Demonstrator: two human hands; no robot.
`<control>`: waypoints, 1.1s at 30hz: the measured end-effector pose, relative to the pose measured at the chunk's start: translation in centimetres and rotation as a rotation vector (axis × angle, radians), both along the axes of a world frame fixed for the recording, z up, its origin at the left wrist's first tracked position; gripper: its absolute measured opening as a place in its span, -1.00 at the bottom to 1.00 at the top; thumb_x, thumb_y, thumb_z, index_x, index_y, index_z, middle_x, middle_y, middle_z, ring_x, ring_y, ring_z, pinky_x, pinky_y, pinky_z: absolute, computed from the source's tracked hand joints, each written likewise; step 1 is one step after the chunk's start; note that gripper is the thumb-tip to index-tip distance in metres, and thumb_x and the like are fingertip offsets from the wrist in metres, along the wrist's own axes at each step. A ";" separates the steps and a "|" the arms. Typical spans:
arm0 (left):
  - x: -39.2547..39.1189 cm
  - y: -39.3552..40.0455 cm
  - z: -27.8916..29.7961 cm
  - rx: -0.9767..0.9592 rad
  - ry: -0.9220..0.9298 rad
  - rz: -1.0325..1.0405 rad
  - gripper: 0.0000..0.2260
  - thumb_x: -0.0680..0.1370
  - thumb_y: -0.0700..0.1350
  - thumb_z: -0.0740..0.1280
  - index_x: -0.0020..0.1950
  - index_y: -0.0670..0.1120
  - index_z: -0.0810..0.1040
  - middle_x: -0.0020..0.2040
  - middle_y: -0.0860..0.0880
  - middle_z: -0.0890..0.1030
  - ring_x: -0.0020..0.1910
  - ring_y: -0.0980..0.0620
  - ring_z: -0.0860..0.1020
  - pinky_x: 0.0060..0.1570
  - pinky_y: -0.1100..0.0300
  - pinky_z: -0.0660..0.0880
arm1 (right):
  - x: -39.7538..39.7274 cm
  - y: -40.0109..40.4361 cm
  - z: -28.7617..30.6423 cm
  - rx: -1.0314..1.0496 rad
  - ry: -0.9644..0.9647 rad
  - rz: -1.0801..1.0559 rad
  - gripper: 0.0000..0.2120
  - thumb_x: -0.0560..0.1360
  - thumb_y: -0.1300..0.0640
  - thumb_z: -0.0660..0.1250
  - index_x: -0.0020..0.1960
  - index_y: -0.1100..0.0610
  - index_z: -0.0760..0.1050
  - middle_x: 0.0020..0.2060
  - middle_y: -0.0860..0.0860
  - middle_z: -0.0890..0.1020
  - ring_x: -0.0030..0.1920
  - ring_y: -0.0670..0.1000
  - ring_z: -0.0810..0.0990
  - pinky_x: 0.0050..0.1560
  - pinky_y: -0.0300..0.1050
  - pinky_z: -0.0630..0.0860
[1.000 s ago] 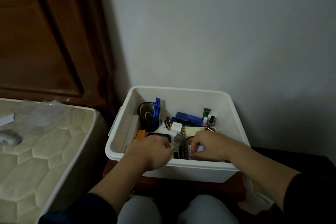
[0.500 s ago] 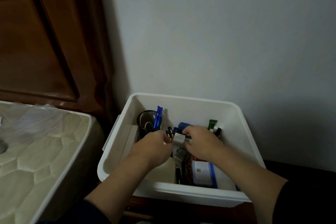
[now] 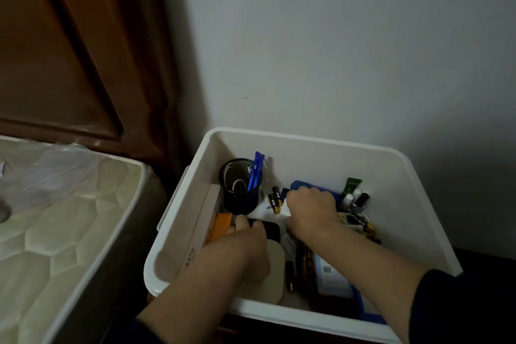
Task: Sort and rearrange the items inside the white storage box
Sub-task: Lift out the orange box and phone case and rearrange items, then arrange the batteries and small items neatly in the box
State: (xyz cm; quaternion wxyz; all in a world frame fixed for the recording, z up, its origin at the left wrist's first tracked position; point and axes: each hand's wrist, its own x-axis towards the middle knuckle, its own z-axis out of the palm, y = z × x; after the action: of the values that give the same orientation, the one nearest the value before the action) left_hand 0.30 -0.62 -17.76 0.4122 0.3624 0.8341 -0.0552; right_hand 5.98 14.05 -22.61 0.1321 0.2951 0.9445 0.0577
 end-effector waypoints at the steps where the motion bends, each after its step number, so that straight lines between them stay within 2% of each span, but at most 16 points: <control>1: 0.0 0.0 0.0 -0.005 0.003 -0.001 -0.21 0.61 -0.21 0.36 0.71 -0.05 -0.04 0.68 -0.17 -0.09 0.64 -0.28 0.10 0.54 -0.20 0.30 | 0.0 0.0 0.1 0.003 0.008 0.001 -0.73 0.53 0.10 0.46 0.21 0.06 0.56 0.15 0.05 0.60 0.17 0.11 0.60 -0.04 -0.03 0.36; 7: 0.1 -0.1 0.2 -0.021 0.018 -0.012 -0.26 0.63 -0.20 0.31 0.71 -0.08 -0.04 0.68 -0.18 -0.08 0.64 -0.29 0.11 0.54 -0.22 0.28 | 0.5 0.1 1.9 -0.067 0.159 -0.020 -0.69 0.44 -0.11 0.50 0.07 0.01 0.54 0.00 0.01 0.60 0.06 0.11 0.64 -0.16 -0.10 0.41; 9: 0.1 -0.3 0.6 0.012 0.025 -0.026 -0.33 0.64 -0.17 0.30 0.69 -0.08 0.05 0.66 -0.16 -0.03 0.62 -0.25 0.14 0.52 -0.17 0.32 | 0.7 0.2 2.8 -0.102 0.233 -0.042 -0.67 0.41 -0.15 0.52 0.02 0.00 0.51 -0.08 -0.02 0.55 0.01 0.09 0.64 -0.18 -0.10 0.43; 10: 0.0 -0.5 1.0 0.078 0.042 -0.035 -0.38 0.65 -0.15 0.30 0.67 -0.06 0.13 0.63 -0.15 0.06 0.59 -0.21 0.20 0.49 -0.12 0.37 | 0.8 0.3 3.2 -0.121 0.272 -0.059 -0.64 0.39 -0.15 0.54 0.03 0.01 0.52 -0.09 -0.04 0.56 -0.01 0.07 0.63 -0.19 -0.10 0.47; 12: -0.3 -1.5 1.9 0.340 0.145 -0.021 -0.53 0.65 -0.12 0.31 0.56 0.03 0.35 0.52 -0.06 0.28 0.46 -0.09 0.38 0.40 -0.02 0.46 | 1.3 0.7 3.8 -0.224 0.365 -0.133 -0.61 0.36 -0.15 0.56 0.06 -0.01 0.54 -0.08 -0.05 0.61 -0.06 0.03 0.63 -0.16 -0.05 0.60; 14: -0.8 -2.8 3.0 0.640 0.376 0.045 -0.66 0.63 -0.10 0.29 0.40 0.10 0.51 0.35 0.04 0.44 0.30 0.00 0.49 0.29 0.04 0.50 | 1.9 1.1 3.9 -0.407 0.502 -0.234 -0.68 0.34 -0.12 0.60 -0.05 -0.07 0.54 -0.11 -0.04 0.65 -0.15 -0.04 0.64 -0.19 -0.05 0.65; 16: -1.3 -4.1 3.7 0.795 0.647 0.144 -0.67 0.58 -0.09 0.31 0.34 0.09 0.54 0.26 0.04 0.49 0.23 0.00 0.48 0.25 0.04 0.48 | 2.5 1.2 3.6 -0.596 0.603 -0.301 -0.67 0.31 -0.06 0.64 -0.13 -0.11 0.50 -0.12 -0.05 0.67 -0.18 -0.13 0.64 -0.23 -0.12 0.64; 18: -1.4 -5.4 3.9 0.739 0.789 0.287 -0.59 0.57 -0.05 0.32 0.43 0.02 0.46 0.33 -0.04 0.45 0.30 -0.07 0.45 0.30 -0.03 0.45 | 2.9 0.8 3.2 -0.776 0.669 -0.368 -0.58 0.29 0.02 0.69 -0.02 -0.08 0.51 -0.04 -0.04 0.66 -0.06 -0.08 0.66 -0.13 -0.06 0.69; 21: -0.7 -6.0 3.6 0.487 0.830 0.336 -0.40 0.62 0.08 0.25 0.60 -0.09 0.19 0.48 -0.14 0.35 0.44 -0.15 0.40 0.42 -0.06 0.40 | 2.8 0.0 2.8 -0.970 0.771 -0.436 -0.56 0.35 0.21 0.67 0.10 0.01 0.53 0.06 0.04 0.63 0.07 0.08 0.68 -0.05 0.14 0.73; 25: -0.9 -5.2 3.3 0.445 0.872 0.260 -0.34 0.65 0.05 0.14 0.67 -0.18 0.00 0.43 -0.14 0.39 0.28 -0.08 0.52 0.14 0.06 0.57 | 1.9 -0.4 3.1 -0.986 0.802 -0.460 -0.73 0.52 0.28 0.52 0.16 0.03 0.62 0.12 0.05 0.58 0.09 0.12 0.66 -0.02 0.14 0.73; 27: -1.1 -5.0 3.1 0.409 0.911 0.245 -0.33 0.66 0.05 0.12 0.67 -0.19 -0.04 0.41 -0.15 0.39 0.27 -0.10 0.52 0.11 0.05 0.56 | 1.5 -0.4 3.6 -1.006 0.814 -0.480 -0.70 0.52 0.29 0.52 0.18 0.03 0.62 0.09 0.03 0.57 0.07 0.09 0.65 -0.01 0.09 0.73; 31: -1.0 -5.2 2.8 0.413 0.887 0.252 -0.34 0.66 0.05 0.11 0.67 -0.21 -0.01 0.40 -0.16 0.39 0.26 -0.12 0.52 0.11 0.02 0.51 | 2.2 -0.2 5.2 -1.039 0.862 -0.491 -0.66 0.49 0.28 0.55 0.22 0.08 0.61 0.05 0.04 0.64 0.01 0.05 0.69 -0.19 -0.14 0.71; 33: -1.0 -5.3 2.7 0.447 0.908 0.249 -0.32 0.63 0.06 0.17 0.66 -0.22 0.06 0.45 -0.19 0.37 0.32 -0.16 0.48 0.21 -0.05 0.48 | 3.3 0.0 5.6 -1.014 0.861 -0.448 -0.69 0.48 0.26 0.56 0.17 0.04 0.64 0.04 0.02 0.69 -0.01 0.06 0.72 -0.17 -0.10 0.72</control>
State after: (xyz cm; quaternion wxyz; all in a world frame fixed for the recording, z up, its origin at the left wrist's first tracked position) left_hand -0.72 -5.93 -15.07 -0.0750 0.2790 0.9571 0.0219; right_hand 9.31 14.01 -17.05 -0.1237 0.3812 0.7396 -0.5407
